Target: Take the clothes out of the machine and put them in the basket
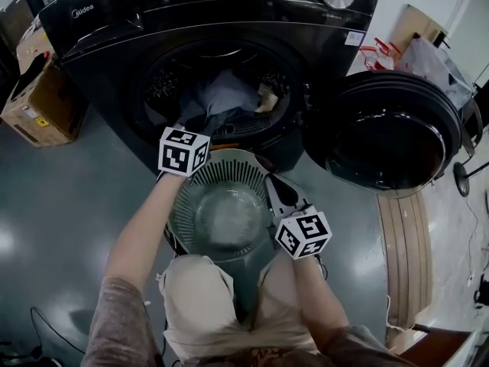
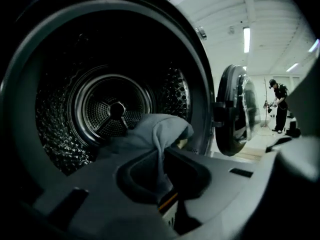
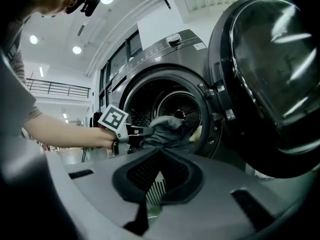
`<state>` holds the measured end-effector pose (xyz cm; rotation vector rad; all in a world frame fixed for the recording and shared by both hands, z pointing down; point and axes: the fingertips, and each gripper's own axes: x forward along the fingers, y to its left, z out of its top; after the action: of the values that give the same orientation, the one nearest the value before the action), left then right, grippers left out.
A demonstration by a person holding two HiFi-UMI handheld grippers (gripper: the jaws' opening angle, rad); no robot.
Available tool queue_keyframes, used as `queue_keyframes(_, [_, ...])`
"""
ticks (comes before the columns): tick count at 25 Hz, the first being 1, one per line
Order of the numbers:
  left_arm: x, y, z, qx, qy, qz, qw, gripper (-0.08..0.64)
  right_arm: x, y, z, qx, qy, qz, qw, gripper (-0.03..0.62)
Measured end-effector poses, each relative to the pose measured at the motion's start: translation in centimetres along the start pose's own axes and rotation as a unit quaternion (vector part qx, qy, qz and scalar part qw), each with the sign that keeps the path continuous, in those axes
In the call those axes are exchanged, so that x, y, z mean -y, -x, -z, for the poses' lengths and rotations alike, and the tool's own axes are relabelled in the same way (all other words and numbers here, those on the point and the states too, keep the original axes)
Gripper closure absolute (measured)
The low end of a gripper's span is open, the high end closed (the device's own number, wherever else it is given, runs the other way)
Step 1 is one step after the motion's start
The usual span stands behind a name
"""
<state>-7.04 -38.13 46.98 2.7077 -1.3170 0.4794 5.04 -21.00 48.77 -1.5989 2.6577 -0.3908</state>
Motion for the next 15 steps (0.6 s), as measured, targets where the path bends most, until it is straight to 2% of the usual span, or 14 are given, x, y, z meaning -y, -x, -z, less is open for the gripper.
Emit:
queue_keyframes(4, [2.8,4.1,0.6,-0.008,-0.006,0.032,0.9994,0.525,0.6,-0.2,0.1,0.003,-0.007,0.005,1.000,0.595])
queue_keyframes(9, [7.0,9.7,3.1,-0.022,-0.006,0.075,0.9969,0.525,1.3,-0.2,0.5,0.000,-0.012,0.002,1.000,0.595])
queue_keyframes(15, [11.4,13.5,4.8,-0.031,-0.017,0.104,0.9939,0.525,1.5,0.0,0.5,0.000,-0.017,0.001,1.000,0.595])
